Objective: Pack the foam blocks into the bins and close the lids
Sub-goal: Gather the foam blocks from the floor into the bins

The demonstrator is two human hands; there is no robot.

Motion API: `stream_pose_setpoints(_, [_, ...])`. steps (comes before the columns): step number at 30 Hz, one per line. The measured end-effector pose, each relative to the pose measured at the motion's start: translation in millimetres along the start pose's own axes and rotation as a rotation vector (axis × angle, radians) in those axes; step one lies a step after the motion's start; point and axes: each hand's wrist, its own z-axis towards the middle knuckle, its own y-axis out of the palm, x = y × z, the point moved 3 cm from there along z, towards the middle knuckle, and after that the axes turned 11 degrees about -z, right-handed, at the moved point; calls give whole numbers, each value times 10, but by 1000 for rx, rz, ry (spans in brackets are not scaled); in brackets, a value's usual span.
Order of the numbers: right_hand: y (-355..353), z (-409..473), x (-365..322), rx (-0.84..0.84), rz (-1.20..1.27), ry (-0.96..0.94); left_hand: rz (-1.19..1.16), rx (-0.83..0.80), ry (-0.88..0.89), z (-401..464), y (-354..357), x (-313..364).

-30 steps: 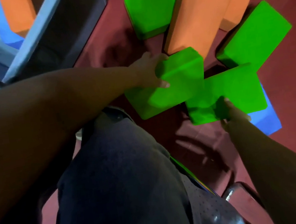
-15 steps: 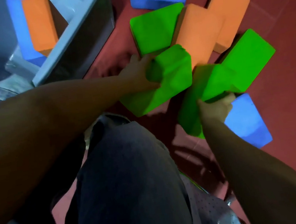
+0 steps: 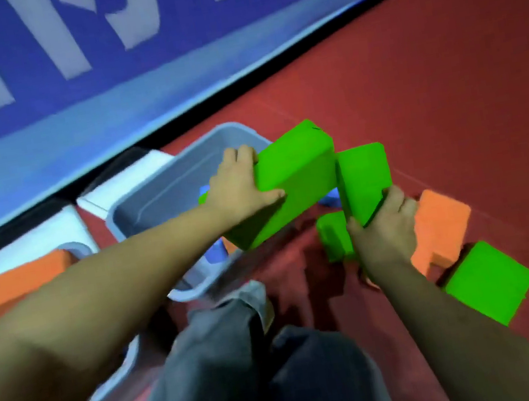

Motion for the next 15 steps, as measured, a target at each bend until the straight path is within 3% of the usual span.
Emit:
stream_pose_setpoints(4, [72, 147, -1024, 73, 63, -231, 8, 238, -45, 17, -754, -446])
stream_pose_setpoints(8, [418, 19, -1716, -34, 97, -351, -31, 350, -228, -87, -997, -1019])
stream_pose_setpoints(12, [807, -270, -1897, -376, -55, -477, -114, 138, -422, -183, -937, -1460])
stream_pose_setpoints(15, [748, -335, -1640, -463, -63, -474, -217, 30, -415, -226, -881, -1379])
